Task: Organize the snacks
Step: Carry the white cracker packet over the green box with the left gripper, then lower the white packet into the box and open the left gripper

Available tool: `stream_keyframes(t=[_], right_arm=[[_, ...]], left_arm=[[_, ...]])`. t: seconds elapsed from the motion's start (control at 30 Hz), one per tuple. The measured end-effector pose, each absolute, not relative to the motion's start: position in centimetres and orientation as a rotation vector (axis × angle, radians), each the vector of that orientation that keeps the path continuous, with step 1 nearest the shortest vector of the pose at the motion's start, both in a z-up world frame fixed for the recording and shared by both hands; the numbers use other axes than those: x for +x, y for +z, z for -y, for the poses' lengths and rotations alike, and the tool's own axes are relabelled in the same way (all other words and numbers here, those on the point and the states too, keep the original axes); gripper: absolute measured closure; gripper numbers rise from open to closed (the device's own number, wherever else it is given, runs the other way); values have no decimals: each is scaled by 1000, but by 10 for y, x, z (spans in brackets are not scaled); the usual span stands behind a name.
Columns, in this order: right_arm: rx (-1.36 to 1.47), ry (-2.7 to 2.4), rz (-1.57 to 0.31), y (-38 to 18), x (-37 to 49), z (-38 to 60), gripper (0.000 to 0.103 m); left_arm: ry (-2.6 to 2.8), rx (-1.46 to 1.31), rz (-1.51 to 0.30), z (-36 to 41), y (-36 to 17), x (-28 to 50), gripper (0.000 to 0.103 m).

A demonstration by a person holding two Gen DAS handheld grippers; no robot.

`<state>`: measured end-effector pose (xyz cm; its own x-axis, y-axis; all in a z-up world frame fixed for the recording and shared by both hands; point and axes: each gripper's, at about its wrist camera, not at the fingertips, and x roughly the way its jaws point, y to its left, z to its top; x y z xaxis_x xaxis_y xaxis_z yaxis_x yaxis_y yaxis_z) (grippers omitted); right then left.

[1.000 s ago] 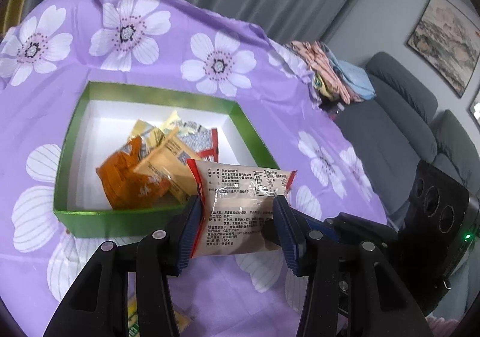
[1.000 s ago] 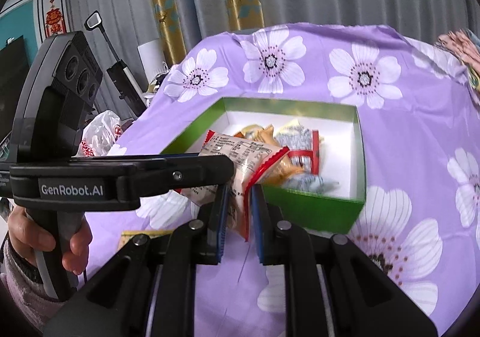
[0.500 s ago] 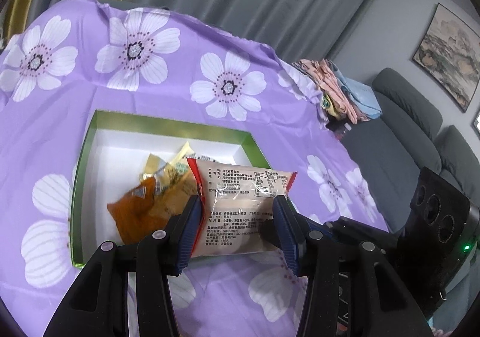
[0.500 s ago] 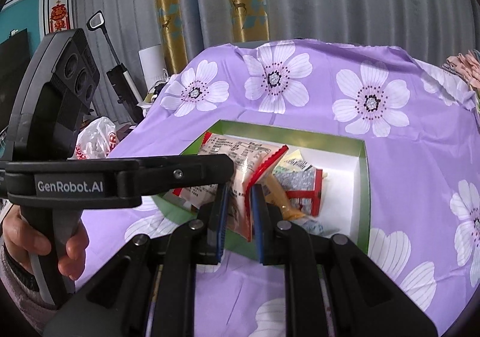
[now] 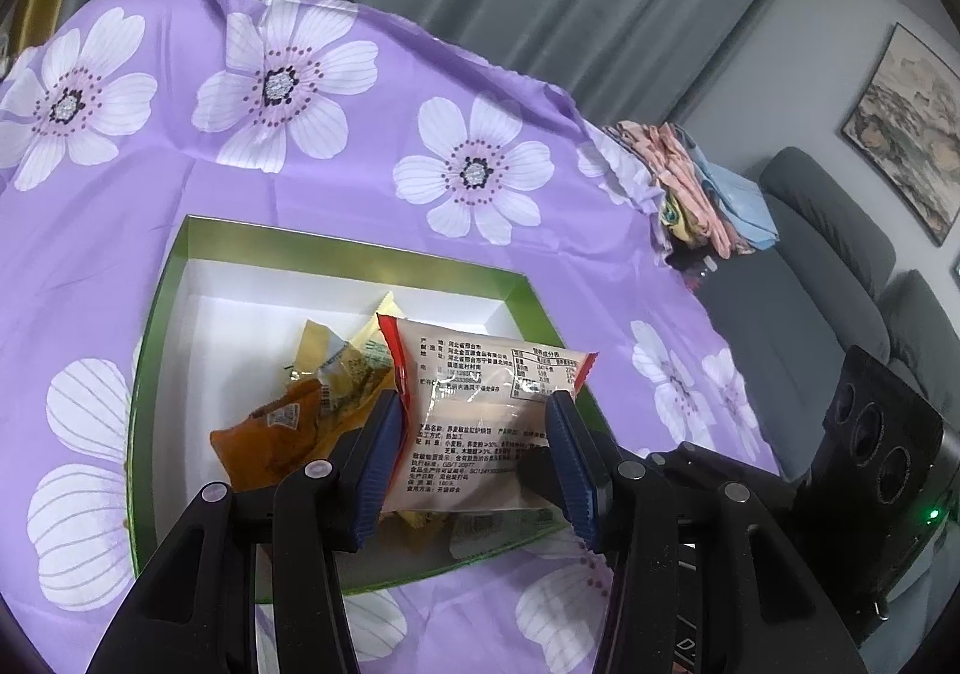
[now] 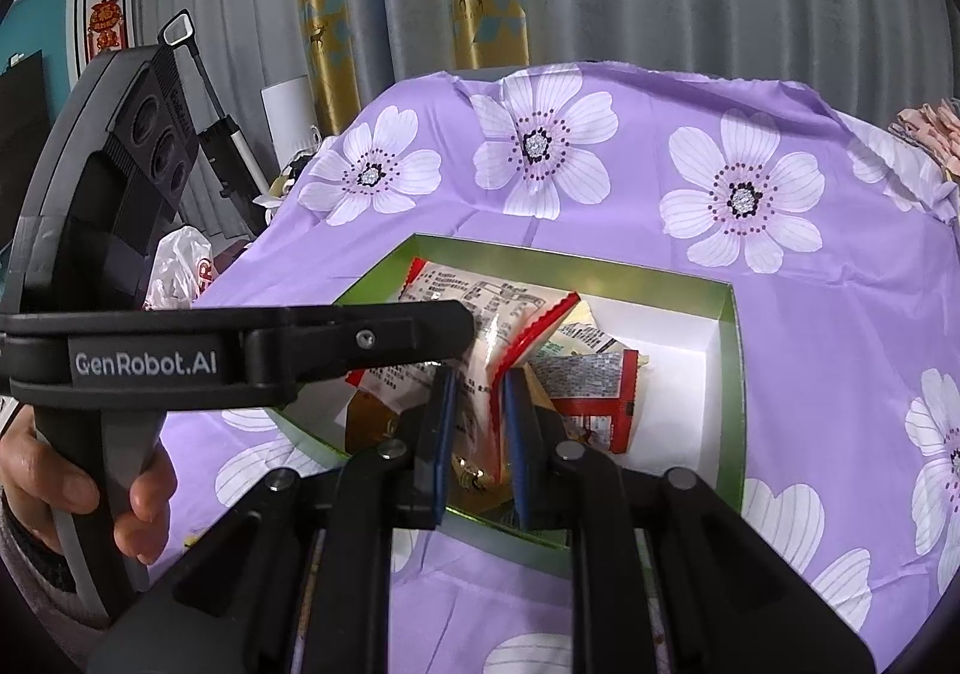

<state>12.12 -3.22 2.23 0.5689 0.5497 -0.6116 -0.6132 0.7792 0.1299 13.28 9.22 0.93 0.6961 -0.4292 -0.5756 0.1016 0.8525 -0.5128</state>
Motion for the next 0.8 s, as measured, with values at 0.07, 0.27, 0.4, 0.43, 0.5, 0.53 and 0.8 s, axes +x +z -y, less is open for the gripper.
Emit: stream_keyframes(t=[0.07,0.27,0.4,0.43,0.5,0.53,0.8], right_arm=[[-104,686,-686,20,123,30,85],[-103,692,-699,18,131,25,84],[-97,695,-718,15,137,23,84],[-95,695,-724,14,139,23,84],[-96,694,-731,12,141,22,84],[-98,693,-733,12,141,21,84],[-108,689,-737,12,143,19,84]], left_arm=[[-296,-476,-752,-94,8,135,54],[-284,-494,-754,-98,4,139,54],[-275,-499,-764,-100,1,143,54],[-274,-501,-767,-100,0,144,54],[-273,-508,-773,-99,-2,145,54],[-271,-508,-775,-100,-3,146,54],[-266,-514,-781,-101,-5,149,54]])
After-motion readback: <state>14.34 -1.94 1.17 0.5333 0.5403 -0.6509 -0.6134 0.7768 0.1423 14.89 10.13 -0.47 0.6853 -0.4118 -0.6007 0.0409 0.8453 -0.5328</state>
